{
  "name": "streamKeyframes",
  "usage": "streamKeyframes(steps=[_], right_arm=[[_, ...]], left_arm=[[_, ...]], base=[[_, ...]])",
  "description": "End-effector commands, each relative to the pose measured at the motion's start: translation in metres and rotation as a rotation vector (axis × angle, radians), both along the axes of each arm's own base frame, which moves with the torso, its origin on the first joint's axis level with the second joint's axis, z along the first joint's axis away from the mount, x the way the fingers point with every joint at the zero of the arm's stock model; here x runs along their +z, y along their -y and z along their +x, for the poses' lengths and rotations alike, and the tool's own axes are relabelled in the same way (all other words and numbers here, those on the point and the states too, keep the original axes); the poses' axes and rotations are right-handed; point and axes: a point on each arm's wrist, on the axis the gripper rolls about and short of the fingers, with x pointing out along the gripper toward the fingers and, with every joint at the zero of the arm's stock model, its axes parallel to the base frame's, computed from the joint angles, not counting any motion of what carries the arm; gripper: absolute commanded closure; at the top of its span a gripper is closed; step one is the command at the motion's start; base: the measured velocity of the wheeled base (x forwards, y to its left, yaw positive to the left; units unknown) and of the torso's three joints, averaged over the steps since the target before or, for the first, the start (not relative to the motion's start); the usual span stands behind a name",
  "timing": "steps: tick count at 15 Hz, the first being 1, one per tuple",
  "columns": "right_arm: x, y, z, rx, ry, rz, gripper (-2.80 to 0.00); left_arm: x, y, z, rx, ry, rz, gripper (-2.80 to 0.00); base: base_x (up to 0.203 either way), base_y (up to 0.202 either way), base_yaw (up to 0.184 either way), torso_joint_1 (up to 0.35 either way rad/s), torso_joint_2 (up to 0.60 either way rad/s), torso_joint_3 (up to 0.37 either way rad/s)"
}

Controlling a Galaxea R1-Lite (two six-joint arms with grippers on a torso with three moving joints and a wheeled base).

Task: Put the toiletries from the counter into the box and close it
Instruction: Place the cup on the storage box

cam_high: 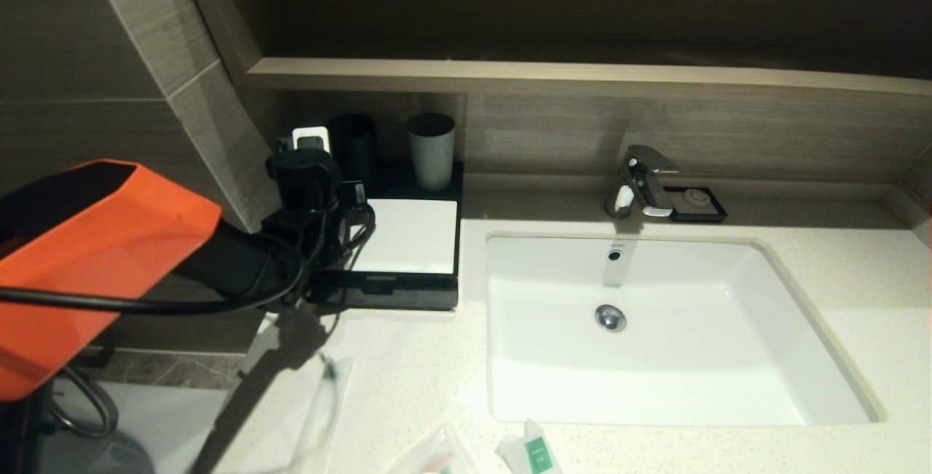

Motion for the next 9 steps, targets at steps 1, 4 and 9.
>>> streamKeyframes(steps=[1, 4, 9], right_arm=[[-0.0001, 0.0000, 0.0000, 0.000, 0.001, -0.001, 0.00], [0.0000, 0.0000, 0.0001, 0.001, -0.001, -0.001, 0.00], [-0.0001, 0.0000, 0.0000, 0.000, 0.001, -0.001, 0.00]], left_arm=[[0.0016, -0.0002, 0.0057, 0.008, 0.011, -0.004, 0.00], [0.0008, 0.0012, 0.0097, 0.007, 0.012, -0.004, 0.00], [0.0001, 0.0021, 0.0123, 0.007, 0.012, -0.004, 0.00]], base=[[0.000, 0.000, 0.000, 0.000, 0.00, 0.000], [0.000, 0.000, 0.000, 0.000, 0.00, 0.000], [0.000, 0.000, 0.000, 0.000, 0.00, 0.000]])
